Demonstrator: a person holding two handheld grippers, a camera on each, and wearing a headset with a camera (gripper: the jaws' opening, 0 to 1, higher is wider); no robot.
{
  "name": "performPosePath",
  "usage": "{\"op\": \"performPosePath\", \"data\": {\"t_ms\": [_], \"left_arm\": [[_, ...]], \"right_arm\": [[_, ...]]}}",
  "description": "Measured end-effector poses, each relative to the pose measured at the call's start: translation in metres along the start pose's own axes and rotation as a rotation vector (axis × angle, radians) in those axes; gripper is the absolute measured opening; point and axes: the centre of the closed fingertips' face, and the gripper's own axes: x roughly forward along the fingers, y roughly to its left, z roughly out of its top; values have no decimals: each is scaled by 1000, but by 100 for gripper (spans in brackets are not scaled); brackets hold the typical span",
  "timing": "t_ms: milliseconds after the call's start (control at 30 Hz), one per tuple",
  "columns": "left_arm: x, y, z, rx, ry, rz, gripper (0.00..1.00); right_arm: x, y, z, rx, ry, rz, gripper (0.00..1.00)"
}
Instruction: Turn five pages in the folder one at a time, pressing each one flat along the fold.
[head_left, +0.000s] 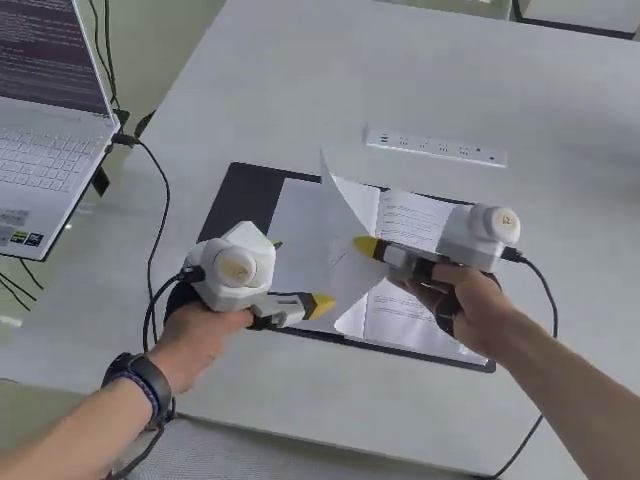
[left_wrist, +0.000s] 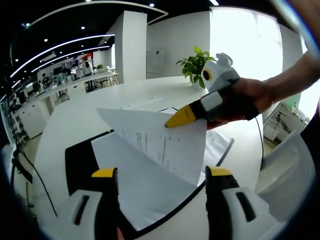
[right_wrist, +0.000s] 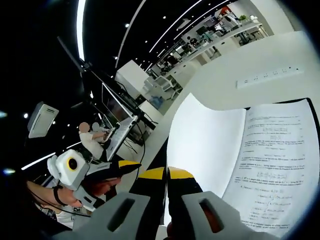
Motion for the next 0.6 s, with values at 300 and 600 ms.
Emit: {"op": "performPosePath", "data": {"t_ms": [300, 600], "left_arm": [[-22, 17, -15, -29, -5, 43, 70], [-34, 17, -28, -67, -10, 56, 70]], "right_arm": [[34, 14, -18, 6, 67, 22, 0], [66, 17, -40, 26, 147, 25, 0]]}}
